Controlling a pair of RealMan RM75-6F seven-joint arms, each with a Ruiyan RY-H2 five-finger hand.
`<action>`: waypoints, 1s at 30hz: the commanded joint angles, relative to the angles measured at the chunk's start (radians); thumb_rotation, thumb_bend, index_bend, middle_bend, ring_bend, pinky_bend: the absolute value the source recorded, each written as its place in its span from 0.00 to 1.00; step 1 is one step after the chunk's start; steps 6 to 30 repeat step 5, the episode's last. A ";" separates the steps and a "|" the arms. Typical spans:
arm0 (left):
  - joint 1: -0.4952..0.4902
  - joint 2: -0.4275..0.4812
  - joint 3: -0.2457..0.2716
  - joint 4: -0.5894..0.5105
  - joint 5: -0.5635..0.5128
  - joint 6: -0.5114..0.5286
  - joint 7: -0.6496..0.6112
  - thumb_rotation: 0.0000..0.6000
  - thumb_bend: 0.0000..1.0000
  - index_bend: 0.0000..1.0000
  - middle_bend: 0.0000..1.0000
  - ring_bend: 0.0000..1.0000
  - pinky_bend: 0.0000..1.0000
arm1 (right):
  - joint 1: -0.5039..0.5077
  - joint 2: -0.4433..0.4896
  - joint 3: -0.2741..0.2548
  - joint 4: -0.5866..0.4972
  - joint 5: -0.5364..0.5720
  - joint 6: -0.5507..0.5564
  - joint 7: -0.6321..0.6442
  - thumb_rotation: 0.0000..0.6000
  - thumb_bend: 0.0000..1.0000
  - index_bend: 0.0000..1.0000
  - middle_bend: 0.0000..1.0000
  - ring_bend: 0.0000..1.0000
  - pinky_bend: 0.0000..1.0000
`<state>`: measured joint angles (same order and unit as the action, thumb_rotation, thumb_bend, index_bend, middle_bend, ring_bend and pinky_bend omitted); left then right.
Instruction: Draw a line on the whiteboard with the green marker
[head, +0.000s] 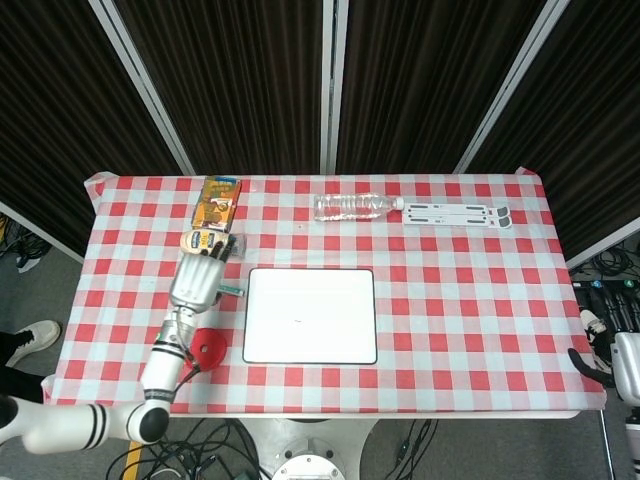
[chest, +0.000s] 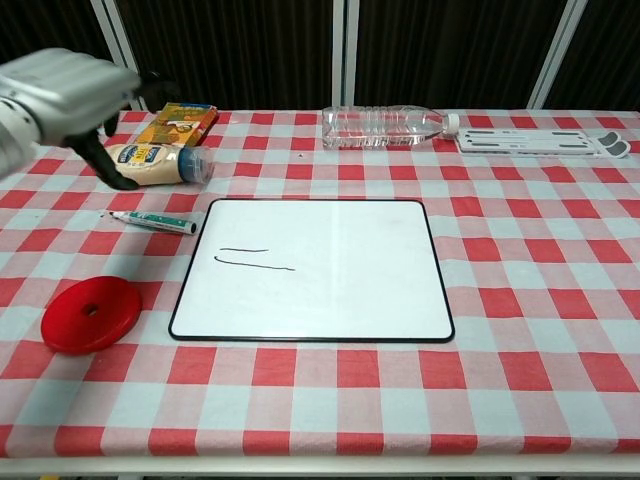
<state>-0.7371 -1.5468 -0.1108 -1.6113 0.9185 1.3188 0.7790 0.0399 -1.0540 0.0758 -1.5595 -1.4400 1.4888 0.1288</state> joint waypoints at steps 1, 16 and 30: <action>0.211 0.264 0.036 -0.084 0.171 0.080 -0.427 1.00 0.07 0.10 0.20 0.25 0.41 | -0.001 -0.007 0.000 0.013 -0.004 -0.004 0.025 1.00 0.15 0.00 0.02 0.00 0.00; 0.333 0.364 0.110 -0.018 0.309 0.142 -0.669 1.00 0.06 0.10 0.17 0.13 0.15 | 0.004 -0.021 0.008 0.036 -0.028 0.013 0.061 1.00 0.17 0.00 0.01 0.00 0.00; 0.333 0.364 0.110 -0.018 0.309 0.142 -0.669 1.00 0.06 0.10 0.17 0.13 0.15 | 0.004 -0.021 0.008 0.036 -0.028 0.013 0.061 1.00 0.17 0.00 0.01 0.00 0.00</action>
